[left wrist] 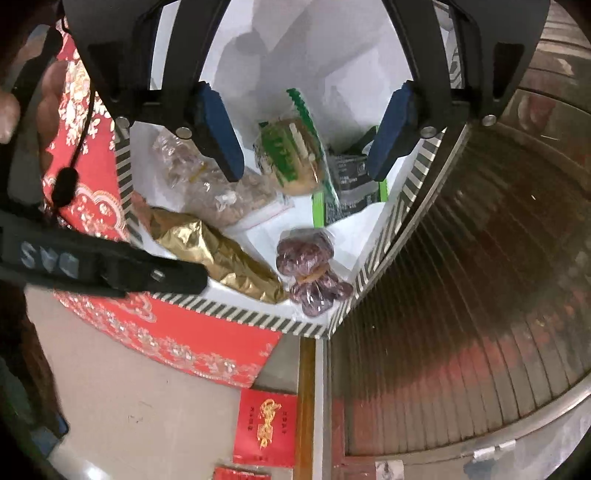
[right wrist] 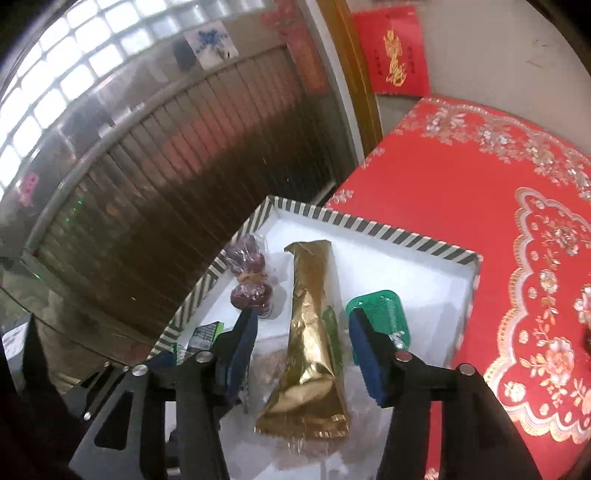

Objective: Organize snacks
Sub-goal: 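Move both tools back to the snack pile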

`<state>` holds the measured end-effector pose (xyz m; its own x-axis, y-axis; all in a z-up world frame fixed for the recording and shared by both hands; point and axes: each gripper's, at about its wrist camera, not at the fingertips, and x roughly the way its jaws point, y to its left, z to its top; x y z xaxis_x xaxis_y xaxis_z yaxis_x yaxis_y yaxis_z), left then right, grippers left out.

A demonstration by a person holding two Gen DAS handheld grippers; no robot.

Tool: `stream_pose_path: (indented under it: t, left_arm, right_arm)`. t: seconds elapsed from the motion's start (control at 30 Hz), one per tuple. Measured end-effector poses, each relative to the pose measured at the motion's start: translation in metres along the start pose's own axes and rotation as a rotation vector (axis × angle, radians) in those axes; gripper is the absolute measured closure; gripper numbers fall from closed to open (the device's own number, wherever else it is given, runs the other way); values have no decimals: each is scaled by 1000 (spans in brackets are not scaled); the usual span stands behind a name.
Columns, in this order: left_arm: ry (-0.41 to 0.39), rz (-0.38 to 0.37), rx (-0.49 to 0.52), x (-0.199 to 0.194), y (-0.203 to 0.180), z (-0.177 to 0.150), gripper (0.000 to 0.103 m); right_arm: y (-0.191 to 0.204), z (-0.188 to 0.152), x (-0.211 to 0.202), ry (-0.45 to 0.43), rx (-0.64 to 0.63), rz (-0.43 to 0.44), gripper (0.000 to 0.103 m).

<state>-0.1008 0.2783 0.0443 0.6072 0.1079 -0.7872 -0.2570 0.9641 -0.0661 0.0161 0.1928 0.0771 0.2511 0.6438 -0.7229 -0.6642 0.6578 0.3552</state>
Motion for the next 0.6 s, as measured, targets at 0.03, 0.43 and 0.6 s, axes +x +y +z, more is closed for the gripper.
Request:
stream_pose_path:
  t: [0.03, 0.43, 0.6]
  left_arm:
    - [-7, -1, -5, -3, 0, 1, 29]
    - [-41, -62, 9, -24, -43, 9, 28]
    - [-46, -97, 69, -28, -85, 11, 28]
  right_arm:
    - [-2, -1, -6, -7, -1, 1, 46]
    - [-50, -36, -82, -83, 36, -37, 39]
    - [-86, -57, -112, -112, 83, -84, 36]
